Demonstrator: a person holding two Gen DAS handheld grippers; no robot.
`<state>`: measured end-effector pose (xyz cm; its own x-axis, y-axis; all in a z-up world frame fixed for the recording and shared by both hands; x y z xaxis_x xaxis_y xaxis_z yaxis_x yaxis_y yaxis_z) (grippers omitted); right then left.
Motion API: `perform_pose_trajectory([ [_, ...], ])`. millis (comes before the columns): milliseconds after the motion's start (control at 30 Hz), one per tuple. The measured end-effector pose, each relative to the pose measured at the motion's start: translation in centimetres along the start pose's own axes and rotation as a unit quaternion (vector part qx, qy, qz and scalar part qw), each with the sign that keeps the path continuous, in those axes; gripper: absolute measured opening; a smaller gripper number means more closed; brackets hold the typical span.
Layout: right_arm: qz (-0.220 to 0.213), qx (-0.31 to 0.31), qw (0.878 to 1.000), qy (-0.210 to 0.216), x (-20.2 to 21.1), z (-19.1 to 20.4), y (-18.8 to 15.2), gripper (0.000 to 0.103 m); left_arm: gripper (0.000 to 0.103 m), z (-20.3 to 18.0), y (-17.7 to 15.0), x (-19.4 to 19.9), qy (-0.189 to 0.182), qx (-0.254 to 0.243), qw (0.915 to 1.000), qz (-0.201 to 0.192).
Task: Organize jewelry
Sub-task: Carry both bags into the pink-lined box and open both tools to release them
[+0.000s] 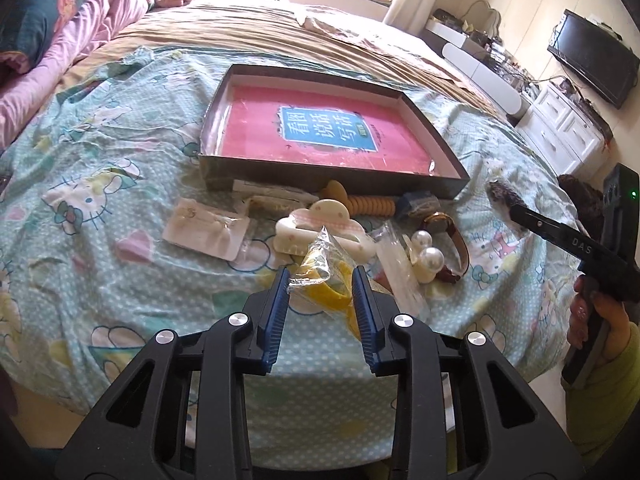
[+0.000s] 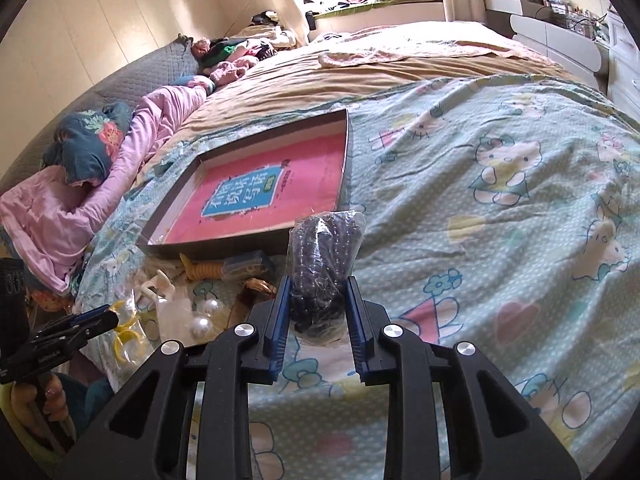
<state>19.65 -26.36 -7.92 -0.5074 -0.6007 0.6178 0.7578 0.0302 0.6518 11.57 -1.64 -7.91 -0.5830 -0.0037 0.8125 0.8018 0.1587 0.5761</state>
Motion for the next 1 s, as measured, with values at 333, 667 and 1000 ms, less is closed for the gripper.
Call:
perform_pose_trajectory([
  [333, -0.011, 0.003, 1.0, 0.018, -0.3, 2.7, 3.7, 0.025, 0.023, 1.4, 2.2, 0.9, 0.006, 0.002, 1.0, 0.006],
  [667, 0.003, 0.022, 0.999, 0.027, -3.1, 5.0, 6.2, 0.025, 0.023, 1.8, 6.6, 0.7, 0.012, -0.01, 0.9999, -0.002],
  [1000, 0.0, 0.033, 0.999, 0.012, -5.4, 4.9, 8.9, 0.025, 0.023, 1.6, 11.1, -2.1, 0.005, -0.002, 1.0, -0.004],
])
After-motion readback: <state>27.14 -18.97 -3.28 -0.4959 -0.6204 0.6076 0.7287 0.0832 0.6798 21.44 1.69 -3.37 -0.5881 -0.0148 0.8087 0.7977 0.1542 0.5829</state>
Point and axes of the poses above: each gripper's, at about its wrist camera, not at the fingertips, and x roughly against the way its jaws point, z to its left, y to its top, the point moved 6 cm from there along -x, roughly the way its jaws point, and after that the axes turned 12 degrees about y, right-handed, at the moved point
